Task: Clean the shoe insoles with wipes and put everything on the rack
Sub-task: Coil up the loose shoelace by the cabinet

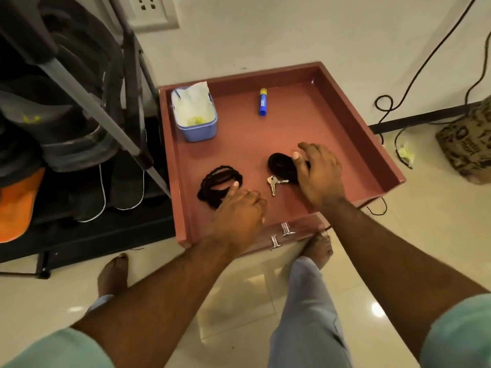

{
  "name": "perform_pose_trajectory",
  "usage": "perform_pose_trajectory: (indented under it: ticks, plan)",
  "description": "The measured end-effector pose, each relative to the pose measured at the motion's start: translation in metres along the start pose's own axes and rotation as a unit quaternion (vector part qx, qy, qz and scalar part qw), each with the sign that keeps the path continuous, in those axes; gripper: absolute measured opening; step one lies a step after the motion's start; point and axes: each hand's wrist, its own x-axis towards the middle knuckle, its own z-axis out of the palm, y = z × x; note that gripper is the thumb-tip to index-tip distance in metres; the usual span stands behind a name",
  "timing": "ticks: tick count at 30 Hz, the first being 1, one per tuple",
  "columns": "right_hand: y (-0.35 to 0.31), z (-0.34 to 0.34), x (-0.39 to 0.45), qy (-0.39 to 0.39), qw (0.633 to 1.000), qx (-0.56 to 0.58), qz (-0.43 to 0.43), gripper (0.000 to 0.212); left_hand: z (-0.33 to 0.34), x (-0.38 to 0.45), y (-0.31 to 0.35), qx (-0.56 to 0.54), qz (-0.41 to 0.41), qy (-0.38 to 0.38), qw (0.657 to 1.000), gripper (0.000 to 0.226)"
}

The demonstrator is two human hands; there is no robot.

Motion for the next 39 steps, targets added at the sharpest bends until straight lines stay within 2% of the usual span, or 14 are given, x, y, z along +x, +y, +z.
perform_pose_trajectory:
  ticks: [3,5,7,10,13,16,20,24,27,33,39]
  plan:
    - [-0.002,-0.02,-0.033,0.052,0.995,0.066,-0.054,0.026,0.003,-0.002,0.008,0.033,-0.009,-0.092,0.995,0.05]
    - [0.003,-0.025,-0.064,0.023,0.996,0.076,-0.046,0.015,0.003,0.001,0.014,0.04,-0.029,-0.123,0.991,0.052]
    - [0.014,-0.019,-0.088,-0.073,0.996,0.055,-0.001,0.012,0.001,0.008,0.019,0.039,-0.042,-0.152,0.987,0.051]
    - [0.025,0.0,-0.106,-0.253,0.966,-0.016,0.043,0.022,0.002,0.017,0.019,0.033,-0.065,-0.18,0.981,0.052]
    - [0.021,0.017,-0.103,-0.339,0.937,-0.062,0.058,0.036,-0.001,0.021,0.018,0.016,-0.084,-0.192,0.978,0.046]
    - [0.017,0.036,-0.097,-0.389,0.915,-0.091,0.066,0.036,-0.002,0.021,0.014,0.008,-0.088,-0.192,0.977,0.037]
    - [0.019,0.046,-0.1,-0.355,0.928,-0.104,0.053,0.028,0.004,0.022,0.008,-0.001,-0.093,-0.182,0.979,0.049]
    - [0.022,0.04,-0.102,-0.377,0.919,-0.103,0.054,0.036,0.007,0.026,0.005,0.019,-0.093,-0.205,0.974,0.058]
    - [0.019,0.029,-0.1,-0.397,0.909,-0.125,0.033,0.039,0.007,0.027,0.005,0.025,-0.082,-0.212,0.973,0.057]
    - [0.014,0.012,-0.102,-0.378,0.914,-0.142,0.024,0.034,0.008,0.023,0.0,0.013,-0.083,-0.219,0.972,0.056]
    - [0.002,0.003,-0.106,-0.411,0.894,-0.178,0.017,0.044,0.006,0.004,0.0,0.018,-0.04,-0.168,0.985,0.064]
